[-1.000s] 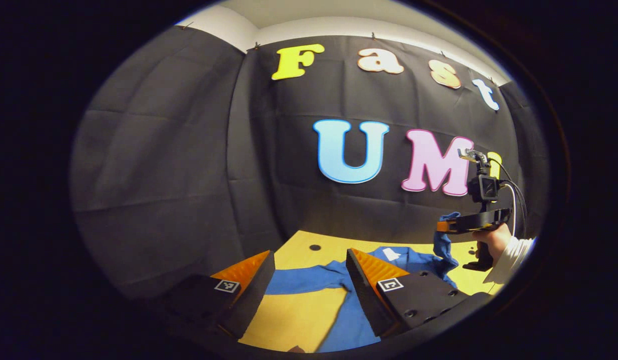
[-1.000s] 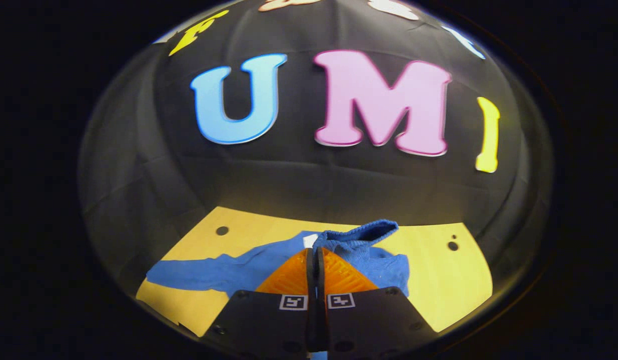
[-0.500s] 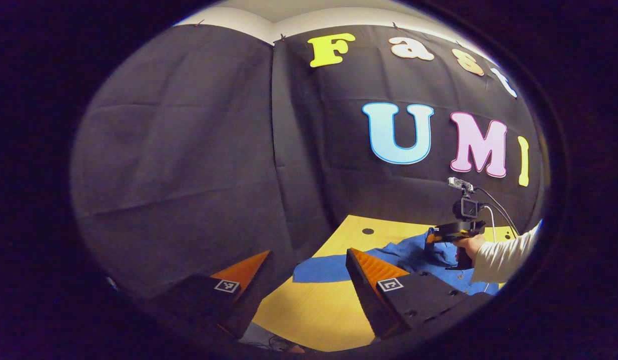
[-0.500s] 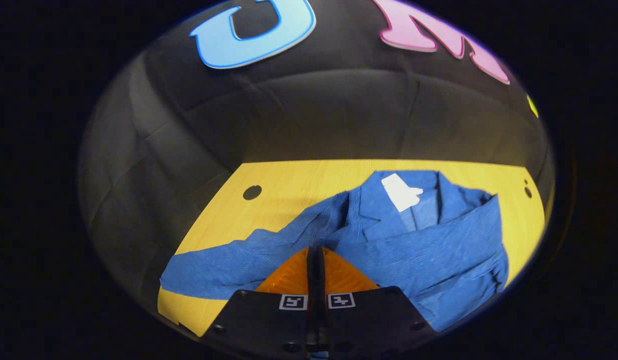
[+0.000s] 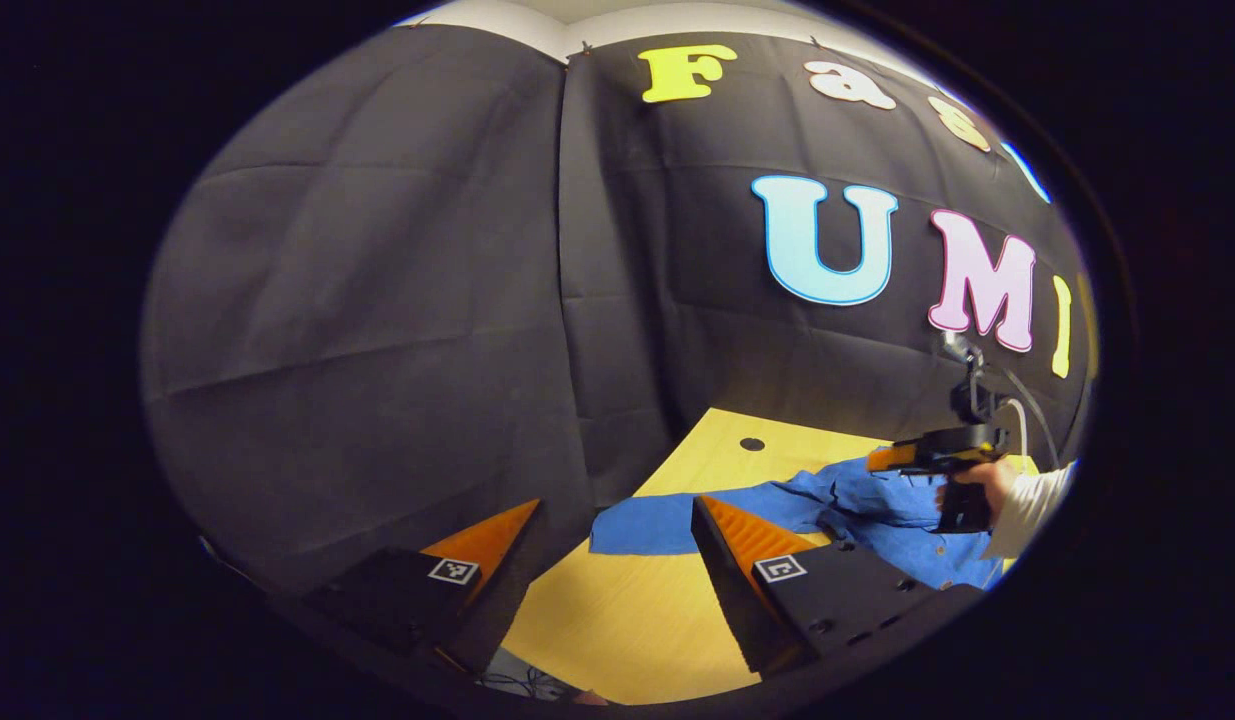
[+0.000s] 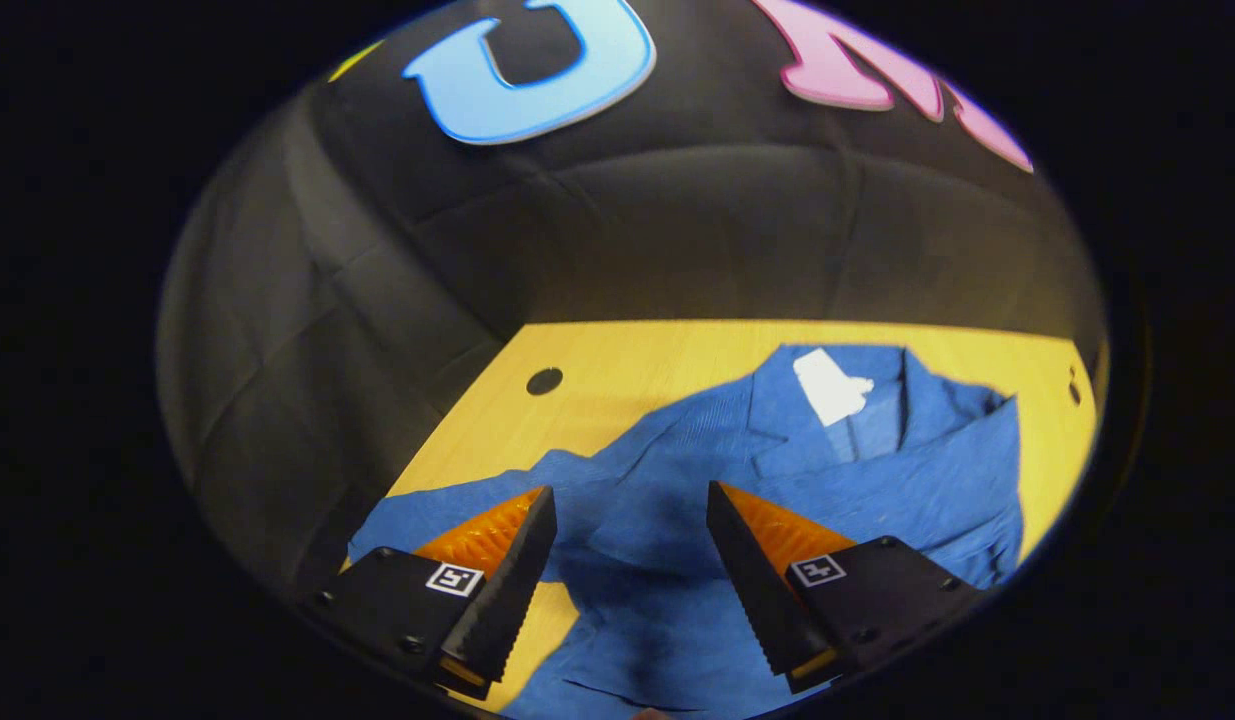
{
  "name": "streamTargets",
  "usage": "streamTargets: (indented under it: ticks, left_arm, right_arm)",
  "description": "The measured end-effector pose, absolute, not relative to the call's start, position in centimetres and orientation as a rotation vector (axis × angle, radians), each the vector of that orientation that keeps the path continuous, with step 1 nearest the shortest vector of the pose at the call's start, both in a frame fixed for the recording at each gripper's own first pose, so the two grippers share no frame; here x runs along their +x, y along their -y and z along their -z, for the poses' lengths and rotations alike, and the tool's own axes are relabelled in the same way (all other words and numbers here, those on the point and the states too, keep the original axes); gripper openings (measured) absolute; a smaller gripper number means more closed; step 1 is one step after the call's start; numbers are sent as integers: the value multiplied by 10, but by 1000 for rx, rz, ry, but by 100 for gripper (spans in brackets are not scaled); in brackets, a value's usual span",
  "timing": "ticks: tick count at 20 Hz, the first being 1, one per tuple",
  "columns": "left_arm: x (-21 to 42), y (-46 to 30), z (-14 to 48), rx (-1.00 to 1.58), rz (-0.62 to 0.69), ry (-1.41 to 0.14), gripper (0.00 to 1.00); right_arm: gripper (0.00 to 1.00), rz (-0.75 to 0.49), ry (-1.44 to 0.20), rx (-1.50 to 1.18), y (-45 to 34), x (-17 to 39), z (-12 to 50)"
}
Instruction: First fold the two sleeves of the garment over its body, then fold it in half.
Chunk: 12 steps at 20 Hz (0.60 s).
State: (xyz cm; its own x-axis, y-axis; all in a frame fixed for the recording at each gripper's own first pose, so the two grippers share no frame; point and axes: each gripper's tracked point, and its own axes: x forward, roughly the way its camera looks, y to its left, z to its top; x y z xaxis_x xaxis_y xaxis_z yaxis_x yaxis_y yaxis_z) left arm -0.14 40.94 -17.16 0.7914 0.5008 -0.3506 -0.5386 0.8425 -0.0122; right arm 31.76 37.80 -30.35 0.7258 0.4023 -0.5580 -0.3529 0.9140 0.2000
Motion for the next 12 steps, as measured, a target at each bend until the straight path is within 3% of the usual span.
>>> streamTargets:
  ticks: [4,7,12]
  left_arm:
    - [38,-435,206,-129,-556,-416,82]
    - [69,-451,242,-185,-537,-504,83]
    - [100,-478,310,-231,-566,-707,85]
  right_arm:
    - [96,-473,-444,22,-329,268,217]
    - [95,-489,-400,-27,-277,216,180]
    - [96,-348,-417,32,-187,174,160]
